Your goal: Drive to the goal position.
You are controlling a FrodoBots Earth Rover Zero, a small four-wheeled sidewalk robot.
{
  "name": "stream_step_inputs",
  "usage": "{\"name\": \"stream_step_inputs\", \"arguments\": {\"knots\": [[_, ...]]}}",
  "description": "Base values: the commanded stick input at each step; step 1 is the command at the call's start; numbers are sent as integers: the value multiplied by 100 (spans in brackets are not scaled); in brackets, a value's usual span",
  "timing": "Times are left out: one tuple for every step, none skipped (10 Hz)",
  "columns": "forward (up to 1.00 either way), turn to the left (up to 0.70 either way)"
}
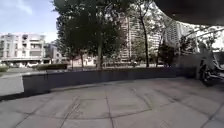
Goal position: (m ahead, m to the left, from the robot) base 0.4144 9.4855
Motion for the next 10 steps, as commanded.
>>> {"name": "stream_step_inputs", "arguments": {"knots": [[-70,0],[-70,0],[-70,0],[-70,0],[-70,0],[-70,0],[-70,0],[-70,0],[-70,0],[-70,0]]}}
